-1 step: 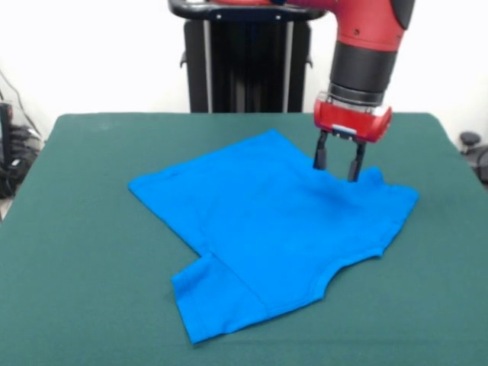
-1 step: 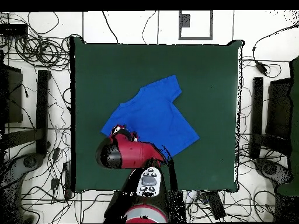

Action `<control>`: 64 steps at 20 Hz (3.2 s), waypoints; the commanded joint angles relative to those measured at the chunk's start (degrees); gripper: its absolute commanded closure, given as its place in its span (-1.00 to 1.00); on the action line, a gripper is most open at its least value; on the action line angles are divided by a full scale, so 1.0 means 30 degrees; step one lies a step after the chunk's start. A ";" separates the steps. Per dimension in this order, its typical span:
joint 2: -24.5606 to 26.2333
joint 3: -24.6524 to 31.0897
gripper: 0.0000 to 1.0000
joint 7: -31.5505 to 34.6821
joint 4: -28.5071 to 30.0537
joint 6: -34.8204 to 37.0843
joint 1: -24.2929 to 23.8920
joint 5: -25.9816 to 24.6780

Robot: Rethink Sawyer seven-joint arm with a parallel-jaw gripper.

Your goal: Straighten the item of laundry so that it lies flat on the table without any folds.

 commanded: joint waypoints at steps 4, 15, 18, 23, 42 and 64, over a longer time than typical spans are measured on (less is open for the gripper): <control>0.1363 0.1846 -1.00 0.3317 0.0616 -0.0284 0.0853 0.1156; 0.3059 0.1442 -1.00 0.3434 -0.0546 -0.1109 0.1462 0.1612; 0.3107 0.1388 -1.00 0.3452 -0.0483 -0.1259 0.1495 0.1660; 0.3754 0.1191 -1.00 0.3685 -0.0784 -0.1788 0.1859 0.1930; 0.4281 0.1706 -1.00 0.3785 -0.1009 -0.2411 0.1872 0.2633; 0.4224 0.1690 -1.00 0.4154 -0.1357 -0.1719 0.2949 0.4609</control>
